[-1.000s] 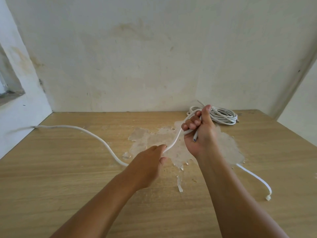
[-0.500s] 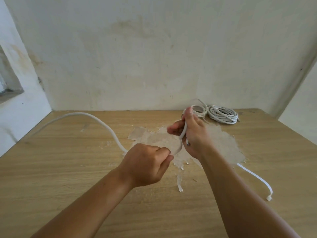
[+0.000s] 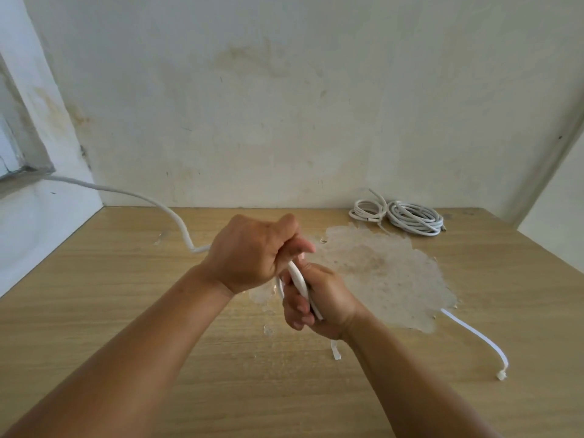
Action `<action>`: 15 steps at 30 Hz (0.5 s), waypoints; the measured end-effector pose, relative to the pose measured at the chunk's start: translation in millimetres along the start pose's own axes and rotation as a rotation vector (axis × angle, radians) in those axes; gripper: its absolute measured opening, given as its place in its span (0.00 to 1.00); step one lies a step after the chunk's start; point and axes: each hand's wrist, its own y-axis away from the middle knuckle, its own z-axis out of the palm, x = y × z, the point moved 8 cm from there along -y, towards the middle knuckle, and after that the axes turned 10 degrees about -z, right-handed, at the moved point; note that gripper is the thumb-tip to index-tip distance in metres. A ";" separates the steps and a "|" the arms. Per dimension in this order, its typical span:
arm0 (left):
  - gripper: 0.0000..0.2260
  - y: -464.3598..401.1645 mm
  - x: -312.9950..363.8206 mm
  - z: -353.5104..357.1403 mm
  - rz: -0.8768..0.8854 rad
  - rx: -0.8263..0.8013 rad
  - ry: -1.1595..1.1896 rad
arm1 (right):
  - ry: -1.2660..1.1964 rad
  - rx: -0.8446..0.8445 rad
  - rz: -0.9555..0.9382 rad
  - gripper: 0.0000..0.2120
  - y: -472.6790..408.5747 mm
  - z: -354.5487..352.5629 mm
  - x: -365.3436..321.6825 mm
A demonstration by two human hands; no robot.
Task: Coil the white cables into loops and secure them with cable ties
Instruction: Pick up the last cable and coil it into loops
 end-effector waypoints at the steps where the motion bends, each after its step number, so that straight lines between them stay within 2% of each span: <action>1: 0.20 -0.8 -5.4 0.8 -0.043 0.019 0.012 | -0.045 -0.032 0.013 0.27 -0.2 6.4 1.1; 5: 0.21 2.3 -38.3 6.6 -0.285 0.051 0.060 | -0.232 -0.191 -0.001 0.32 1.8 21.7 -3.4; 9: 0.22 17.1 -87.8 3.6 -0.559 0.085 0.186 | -0.415 -0.229 -0.089 0.24 6.6 13.3 -18.9; 11: 0.23 23.2 -93.9 12.8 -0.597 0.023 0.247 | -0.464 -0.202 -0.105 0.23 7.3 8.7 -24.2; 15: 0.17 41.7 -97.9 20.6 -0.606 0.038 0.297 | -0.527 -0.112 -0.183 0.23 4.5 -3.5 -34.1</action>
